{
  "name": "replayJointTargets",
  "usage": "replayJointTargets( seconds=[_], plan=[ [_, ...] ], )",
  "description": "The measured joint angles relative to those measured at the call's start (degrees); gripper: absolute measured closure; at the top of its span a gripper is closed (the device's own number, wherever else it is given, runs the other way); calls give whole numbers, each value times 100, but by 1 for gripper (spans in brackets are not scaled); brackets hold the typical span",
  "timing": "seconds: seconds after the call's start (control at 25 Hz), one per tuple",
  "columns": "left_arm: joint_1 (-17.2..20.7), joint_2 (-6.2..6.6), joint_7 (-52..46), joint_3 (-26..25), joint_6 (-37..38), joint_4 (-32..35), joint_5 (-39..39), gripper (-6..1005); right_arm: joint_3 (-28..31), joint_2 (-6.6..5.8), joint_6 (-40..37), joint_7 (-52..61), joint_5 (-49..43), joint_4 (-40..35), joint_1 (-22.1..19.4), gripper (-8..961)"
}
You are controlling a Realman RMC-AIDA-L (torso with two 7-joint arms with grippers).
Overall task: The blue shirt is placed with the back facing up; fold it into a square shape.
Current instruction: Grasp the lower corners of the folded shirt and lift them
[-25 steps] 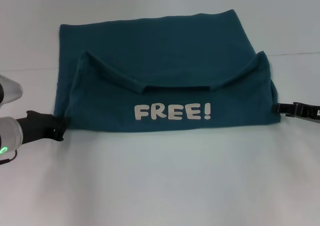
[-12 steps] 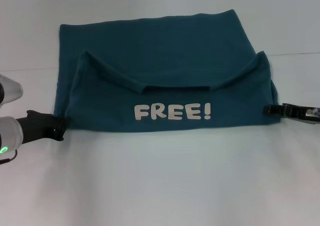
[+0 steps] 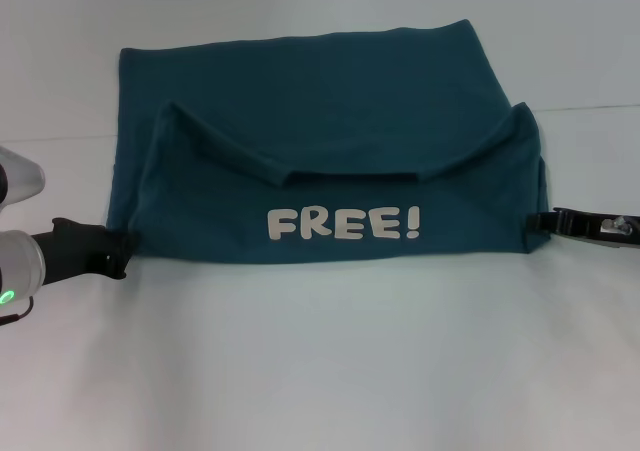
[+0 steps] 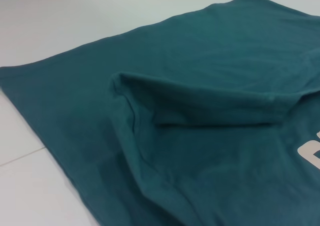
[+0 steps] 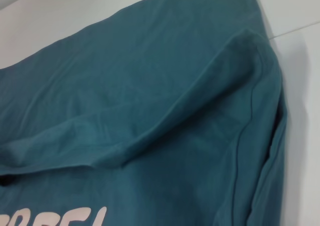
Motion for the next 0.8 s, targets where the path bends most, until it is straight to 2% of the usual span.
replayJointTargets(
  seconds=[0.04,0.16,0.36,0.8],
  plan=[
    [0,1,0,0,-2,1,0,971,-2,1,0,1,0,-4,0,528],
    [2,1,0,0,-8,2,0,971,-8,-1,1,11,0,-9,-1,753],
    [7,1,0,0,-16,6,0,971,-8,-19,-2,14,18,-13,-31,921],
    [160,-25,-72,-41,34,216,0,971,195,-49,-138,-235,121,-44,-199,920]
  ],
)
